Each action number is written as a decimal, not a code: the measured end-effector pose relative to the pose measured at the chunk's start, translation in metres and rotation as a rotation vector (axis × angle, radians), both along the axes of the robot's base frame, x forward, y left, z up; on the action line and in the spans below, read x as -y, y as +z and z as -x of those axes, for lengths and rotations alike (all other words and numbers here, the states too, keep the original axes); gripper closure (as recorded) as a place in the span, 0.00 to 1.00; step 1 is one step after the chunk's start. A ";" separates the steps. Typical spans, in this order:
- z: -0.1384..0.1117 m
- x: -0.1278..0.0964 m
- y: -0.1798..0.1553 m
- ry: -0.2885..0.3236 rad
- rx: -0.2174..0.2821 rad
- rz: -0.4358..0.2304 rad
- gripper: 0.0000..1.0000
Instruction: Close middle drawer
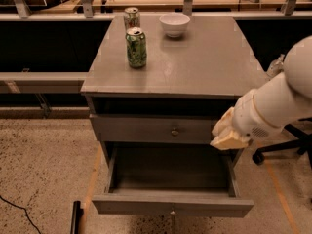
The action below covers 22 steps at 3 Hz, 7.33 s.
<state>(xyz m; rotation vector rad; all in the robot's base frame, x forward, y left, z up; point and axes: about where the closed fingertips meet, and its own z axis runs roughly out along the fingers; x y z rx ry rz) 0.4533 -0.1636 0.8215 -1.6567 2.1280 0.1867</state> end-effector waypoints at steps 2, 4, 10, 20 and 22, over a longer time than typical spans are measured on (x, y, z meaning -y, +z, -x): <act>-0.002 -0.024 -0.107 0.036 0.020 -0.094 1.00; 0.002 -0.023 -0.114 0.028 0.075 -0.091 1.00; 0.024 0.006 -0.175 -0.087 0.310 -0.083 1.00; 0.033 0.002 -0.415 -0.330 0.160 -0.294 1.00; -0.011 0.000 -0.431 -0.266 0.279 -0.296 1.00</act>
Offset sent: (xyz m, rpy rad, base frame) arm -0.0033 0.0328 -0.1821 0.1375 -0.0185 0.0621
